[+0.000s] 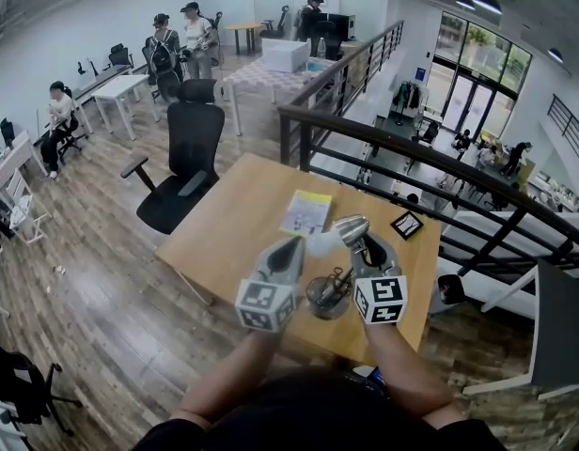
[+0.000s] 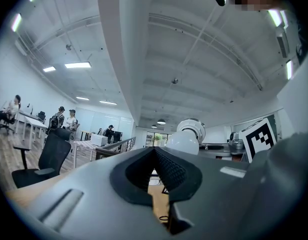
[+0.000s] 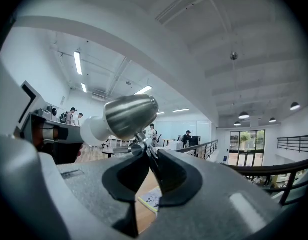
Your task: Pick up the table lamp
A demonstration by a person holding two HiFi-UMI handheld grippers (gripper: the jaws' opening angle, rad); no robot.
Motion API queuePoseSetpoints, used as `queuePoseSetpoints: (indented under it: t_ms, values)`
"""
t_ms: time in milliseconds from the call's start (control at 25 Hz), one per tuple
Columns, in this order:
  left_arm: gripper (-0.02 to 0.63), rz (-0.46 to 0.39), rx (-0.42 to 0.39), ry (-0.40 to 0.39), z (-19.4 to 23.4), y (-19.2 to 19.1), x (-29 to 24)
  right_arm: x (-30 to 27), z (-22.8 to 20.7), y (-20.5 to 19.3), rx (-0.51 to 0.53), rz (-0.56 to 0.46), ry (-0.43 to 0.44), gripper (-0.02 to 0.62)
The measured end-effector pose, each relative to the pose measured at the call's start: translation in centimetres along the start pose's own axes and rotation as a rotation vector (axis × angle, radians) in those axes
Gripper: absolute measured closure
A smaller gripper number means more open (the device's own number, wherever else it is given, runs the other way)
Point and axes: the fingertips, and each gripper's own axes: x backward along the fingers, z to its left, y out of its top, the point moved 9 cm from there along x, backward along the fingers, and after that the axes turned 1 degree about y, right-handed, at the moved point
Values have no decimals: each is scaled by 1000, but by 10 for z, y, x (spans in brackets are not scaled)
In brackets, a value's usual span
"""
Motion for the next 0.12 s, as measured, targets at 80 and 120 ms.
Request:
queuePoseSetpoints:
  t_ms: [80,120]
  values:
    - [604,0,1,-2,0,-1,-2,0,-1,-1,1,2,0,537]
    - [604,0,2,-3,-1,-1,-2,0,-1,-1,1,3,-1,537]
